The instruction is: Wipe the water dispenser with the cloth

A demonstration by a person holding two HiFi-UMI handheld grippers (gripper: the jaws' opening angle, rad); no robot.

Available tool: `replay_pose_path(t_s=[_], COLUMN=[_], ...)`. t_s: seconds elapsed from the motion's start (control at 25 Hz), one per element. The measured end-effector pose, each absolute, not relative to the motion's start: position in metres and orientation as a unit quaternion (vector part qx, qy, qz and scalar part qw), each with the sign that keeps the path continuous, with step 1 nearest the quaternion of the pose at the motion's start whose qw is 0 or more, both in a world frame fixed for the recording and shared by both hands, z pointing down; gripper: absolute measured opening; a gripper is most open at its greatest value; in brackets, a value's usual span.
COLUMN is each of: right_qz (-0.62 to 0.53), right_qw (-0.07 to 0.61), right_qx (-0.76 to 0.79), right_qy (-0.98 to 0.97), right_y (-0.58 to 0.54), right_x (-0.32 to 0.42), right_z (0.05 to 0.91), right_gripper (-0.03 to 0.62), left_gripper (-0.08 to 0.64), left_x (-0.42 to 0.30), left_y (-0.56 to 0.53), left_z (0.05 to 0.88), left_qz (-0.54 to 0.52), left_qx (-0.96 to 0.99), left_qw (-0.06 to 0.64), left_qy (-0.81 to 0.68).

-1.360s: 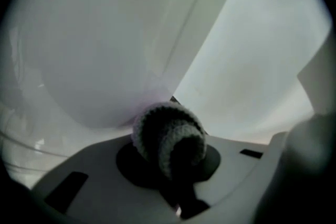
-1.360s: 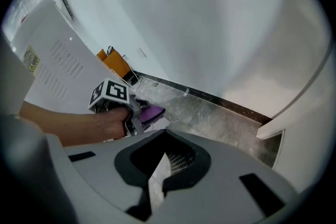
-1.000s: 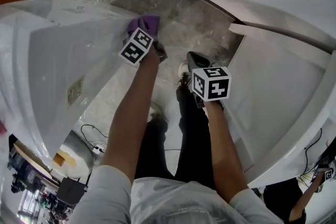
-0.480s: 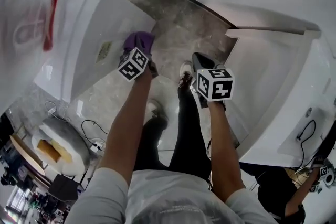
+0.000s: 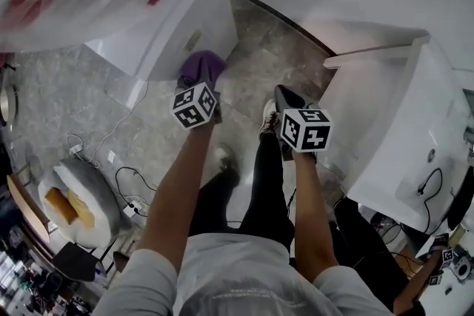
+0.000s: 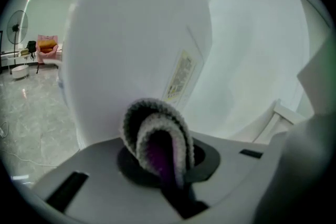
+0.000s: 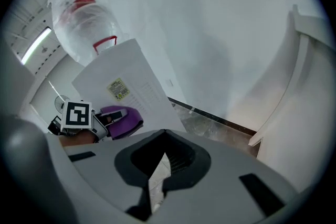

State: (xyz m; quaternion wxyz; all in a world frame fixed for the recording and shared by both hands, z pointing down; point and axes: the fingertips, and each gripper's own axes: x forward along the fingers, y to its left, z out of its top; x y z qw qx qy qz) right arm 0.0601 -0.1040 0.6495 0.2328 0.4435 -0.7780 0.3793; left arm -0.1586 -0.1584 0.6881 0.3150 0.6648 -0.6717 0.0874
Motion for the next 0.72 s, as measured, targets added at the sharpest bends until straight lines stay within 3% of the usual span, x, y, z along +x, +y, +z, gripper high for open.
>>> replay_pose_path(t_s=[0.56,0.72], right_qz=[0.329,0.287], right_qw=[0.207,0.205], right_qx=[0.46,0.456], right_qy=[-0.798,-0.817], right_y=[-0.035,-0.032], right_x=[0.018,0.001], right_z=[0.516,0.47], right_gripper=[0.008,0.008], left_gripper=[0.058,0.058], left_x=[-0.21,-0.245], left_y=[-0.075,-0.055], left_z=[0.544,0.494], left_qz=[0.06,0.067], left_qx=[0.674,0.682], left_qw=[0.253,0.202], left_qy=[-0.691,-0.7])
